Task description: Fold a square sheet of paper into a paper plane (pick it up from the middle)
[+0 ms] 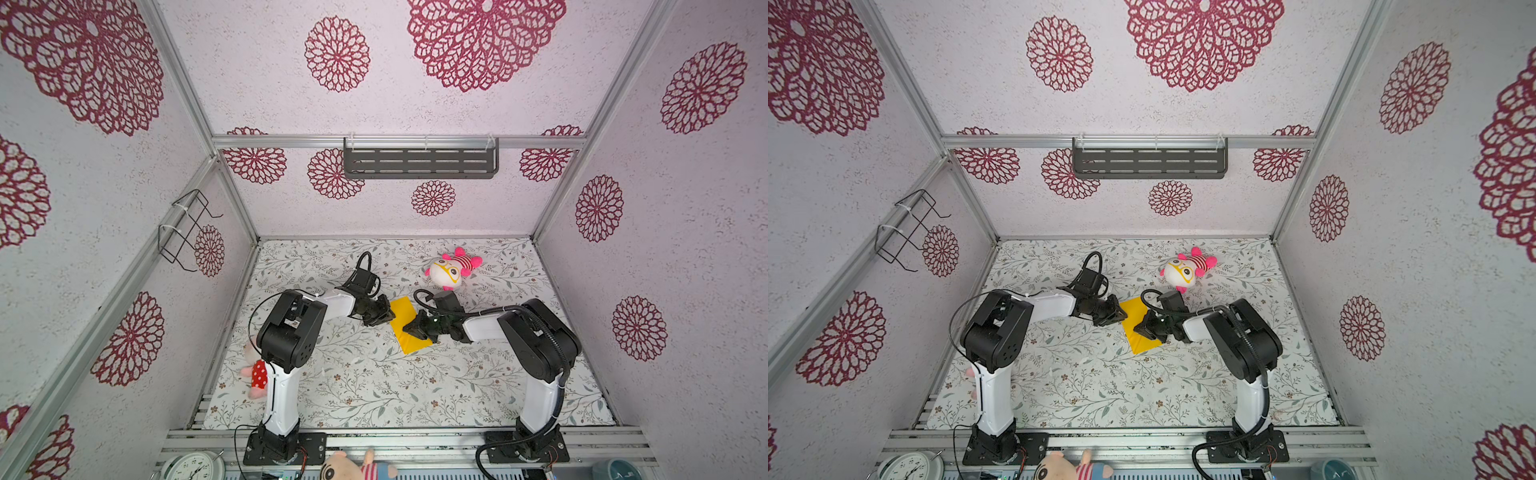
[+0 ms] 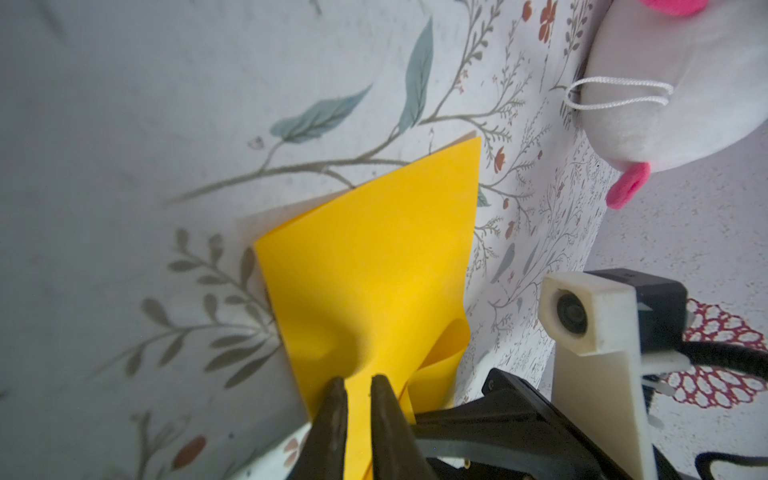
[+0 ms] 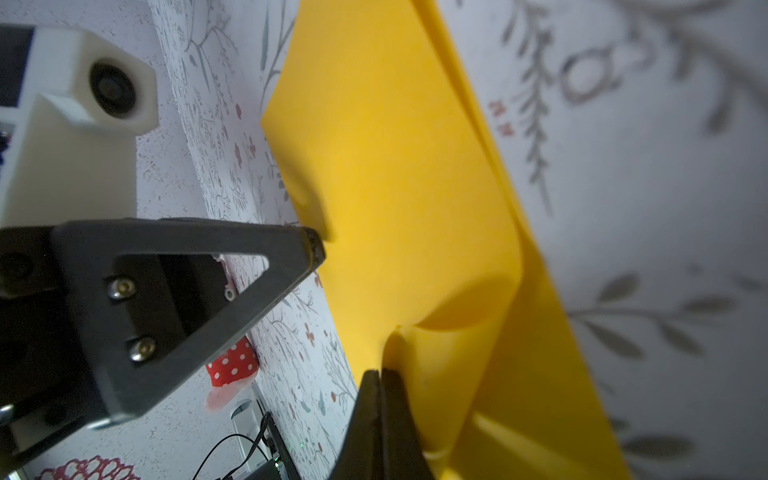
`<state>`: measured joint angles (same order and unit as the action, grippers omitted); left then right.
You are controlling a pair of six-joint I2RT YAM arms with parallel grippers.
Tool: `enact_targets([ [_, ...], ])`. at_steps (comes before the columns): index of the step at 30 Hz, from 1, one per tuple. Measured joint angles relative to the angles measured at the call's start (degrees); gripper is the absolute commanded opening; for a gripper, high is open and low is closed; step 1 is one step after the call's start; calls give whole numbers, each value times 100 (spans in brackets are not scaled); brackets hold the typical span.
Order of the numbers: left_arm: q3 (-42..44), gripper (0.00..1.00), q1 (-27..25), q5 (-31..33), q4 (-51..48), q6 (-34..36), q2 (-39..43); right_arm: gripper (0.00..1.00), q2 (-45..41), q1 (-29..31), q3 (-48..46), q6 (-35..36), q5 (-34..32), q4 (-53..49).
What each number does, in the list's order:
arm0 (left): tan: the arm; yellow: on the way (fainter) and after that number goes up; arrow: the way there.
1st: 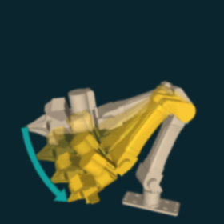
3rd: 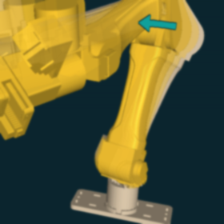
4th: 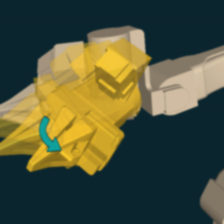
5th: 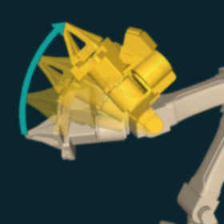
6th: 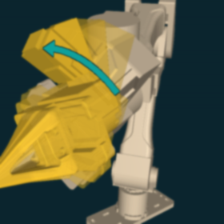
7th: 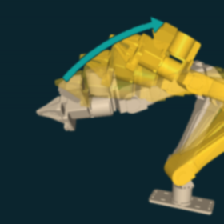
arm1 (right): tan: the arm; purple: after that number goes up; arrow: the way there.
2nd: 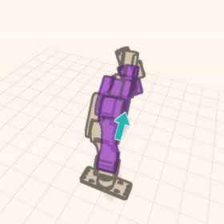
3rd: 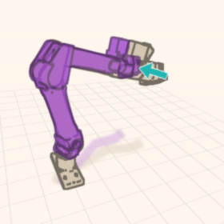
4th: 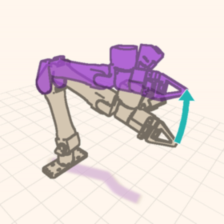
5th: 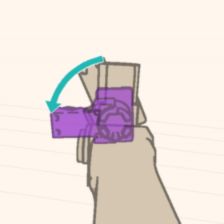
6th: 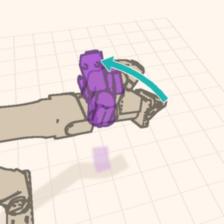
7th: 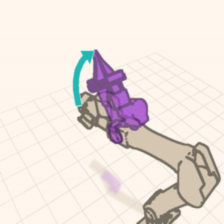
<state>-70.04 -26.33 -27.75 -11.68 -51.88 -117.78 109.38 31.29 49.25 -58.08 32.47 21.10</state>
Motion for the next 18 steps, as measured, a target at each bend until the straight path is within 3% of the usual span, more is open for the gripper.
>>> enact_targets([
  [11, -74, 22, 20, 118, -302, -22, 129, 31, -2, 7, 33, 2, 79, 103],
  [18, 7, 23, 190, 479, -592, -26, 800, 36, -11, 20, 57, 0, 90, 114],
])
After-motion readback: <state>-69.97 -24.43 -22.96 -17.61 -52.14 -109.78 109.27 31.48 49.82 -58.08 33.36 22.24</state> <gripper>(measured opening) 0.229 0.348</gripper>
